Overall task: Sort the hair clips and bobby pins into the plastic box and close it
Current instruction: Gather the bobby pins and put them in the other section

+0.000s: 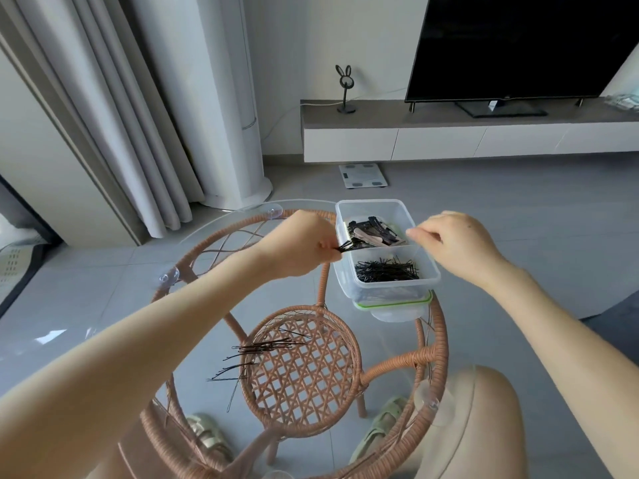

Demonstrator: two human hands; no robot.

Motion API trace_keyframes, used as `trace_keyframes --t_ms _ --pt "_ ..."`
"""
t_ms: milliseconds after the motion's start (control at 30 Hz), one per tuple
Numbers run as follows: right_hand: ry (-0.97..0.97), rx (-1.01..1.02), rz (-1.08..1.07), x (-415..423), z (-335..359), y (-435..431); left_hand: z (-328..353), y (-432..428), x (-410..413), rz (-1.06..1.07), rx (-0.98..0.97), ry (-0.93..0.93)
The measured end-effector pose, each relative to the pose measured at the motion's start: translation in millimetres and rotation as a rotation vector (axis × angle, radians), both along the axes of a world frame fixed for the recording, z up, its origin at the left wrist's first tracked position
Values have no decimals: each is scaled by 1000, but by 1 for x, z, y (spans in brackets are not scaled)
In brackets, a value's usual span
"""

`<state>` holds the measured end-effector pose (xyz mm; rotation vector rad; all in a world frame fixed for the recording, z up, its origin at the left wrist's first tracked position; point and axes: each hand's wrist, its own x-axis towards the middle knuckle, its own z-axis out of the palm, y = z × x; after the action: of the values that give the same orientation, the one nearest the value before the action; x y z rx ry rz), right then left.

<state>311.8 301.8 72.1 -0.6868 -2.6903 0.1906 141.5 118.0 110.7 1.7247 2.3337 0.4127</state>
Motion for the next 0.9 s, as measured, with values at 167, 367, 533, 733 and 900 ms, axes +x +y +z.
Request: trace_keyframes --t_ms 167,367,533,733,900 --pt "159 79 -54 18 3 -14 -21 67 25 -98 -87 89" --pt "141 118 -42 30 -13 -15 -45 102 46 -169 -209 153" --pt "154 105 -46 33 -20 -17 -48 100 40 -157 -216 132" --pt "185 75 -60 28 -15 -29 -41 89 33 -157 -132 62" --pt "322 -199 -17 20 -22 -70 -22 27 12 -57 157 -54"
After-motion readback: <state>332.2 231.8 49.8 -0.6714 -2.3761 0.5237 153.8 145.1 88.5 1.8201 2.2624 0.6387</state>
